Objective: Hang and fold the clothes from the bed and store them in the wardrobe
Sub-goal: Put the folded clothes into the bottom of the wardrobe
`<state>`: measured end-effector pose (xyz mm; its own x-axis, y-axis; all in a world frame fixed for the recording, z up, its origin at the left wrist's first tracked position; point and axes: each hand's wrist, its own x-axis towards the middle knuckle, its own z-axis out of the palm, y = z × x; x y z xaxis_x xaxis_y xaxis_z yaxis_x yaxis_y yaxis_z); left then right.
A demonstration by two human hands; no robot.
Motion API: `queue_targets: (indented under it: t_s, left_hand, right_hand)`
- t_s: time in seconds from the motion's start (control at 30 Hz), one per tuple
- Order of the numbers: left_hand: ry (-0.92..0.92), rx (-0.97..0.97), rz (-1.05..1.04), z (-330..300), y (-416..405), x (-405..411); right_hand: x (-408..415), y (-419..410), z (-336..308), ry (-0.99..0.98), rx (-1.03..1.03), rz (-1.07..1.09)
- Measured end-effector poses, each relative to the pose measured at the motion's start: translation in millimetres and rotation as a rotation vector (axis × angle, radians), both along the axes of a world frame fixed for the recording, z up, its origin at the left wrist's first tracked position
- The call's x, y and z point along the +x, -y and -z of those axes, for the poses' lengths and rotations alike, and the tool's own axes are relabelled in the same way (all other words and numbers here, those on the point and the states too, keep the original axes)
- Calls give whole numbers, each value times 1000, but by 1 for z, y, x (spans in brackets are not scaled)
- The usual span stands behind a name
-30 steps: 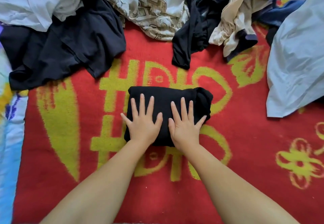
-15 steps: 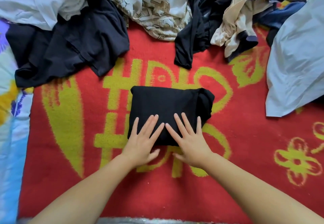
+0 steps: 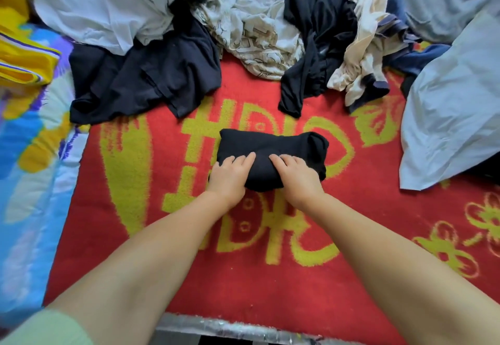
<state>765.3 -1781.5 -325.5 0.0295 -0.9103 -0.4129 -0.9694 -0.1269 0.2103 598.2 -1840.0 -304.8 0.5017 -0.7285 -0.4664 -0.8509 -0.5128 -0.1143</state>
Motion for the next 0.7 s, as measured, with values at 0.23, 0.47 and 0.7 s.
queue_targets:
  t_s: [0.23, 0.47, 0.7]
  left_hand:
    - [74, 8, -128, -72, -68, -8]
    - [118, -85, -460, -144, -206, -32]
    - [108, 3, -751, -180, -344, -68]
  right_hand:
    - [1, -39, -81, -59, 2, -247]
    - [9, -126, -153, 21, -70, -615]
    - [25, -233, -185, -10, -60, -952]
